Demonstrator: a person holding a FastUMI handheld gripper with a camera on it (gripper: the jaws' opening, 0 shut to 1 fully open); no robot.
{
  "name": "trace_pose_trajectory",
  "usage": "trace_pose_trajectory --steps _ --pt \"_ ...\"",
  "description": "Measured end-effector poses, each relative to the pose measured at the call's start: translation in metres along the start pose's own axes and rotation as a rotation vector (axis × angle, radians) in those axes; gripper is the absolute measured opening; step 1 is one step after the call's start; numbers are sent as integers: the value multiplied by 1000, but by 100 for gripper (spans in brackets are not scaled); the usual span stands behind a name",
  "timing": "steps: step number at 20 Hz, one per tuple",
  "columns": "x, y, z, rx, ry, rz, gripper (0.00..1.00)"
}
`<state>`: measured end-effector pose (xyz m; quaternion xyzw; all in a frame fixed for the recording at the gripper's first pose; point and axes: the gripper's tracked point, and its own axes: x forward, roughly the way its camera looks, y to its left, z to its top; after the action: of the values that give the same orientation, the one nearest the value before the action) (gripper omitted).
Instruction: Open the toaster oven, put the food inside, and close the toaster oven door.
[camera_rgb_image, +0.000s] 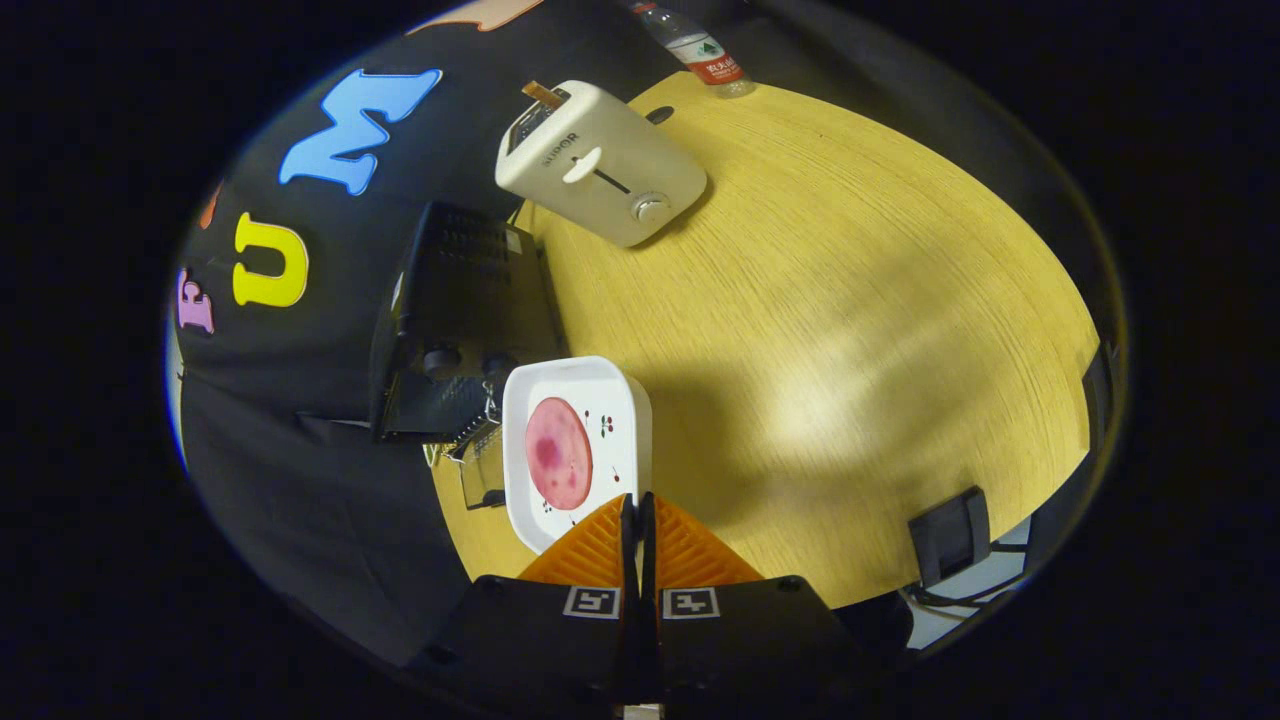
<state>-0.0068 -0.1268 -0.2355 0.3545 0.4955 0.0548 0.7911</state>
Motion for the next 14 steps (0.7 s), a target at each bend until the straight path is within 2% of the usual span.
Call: trace_pose_trajectory --steps 7,14 --pt "2 68 -61 32 -68 78 1" --pt "33 126 -100 63 -115 102 1"
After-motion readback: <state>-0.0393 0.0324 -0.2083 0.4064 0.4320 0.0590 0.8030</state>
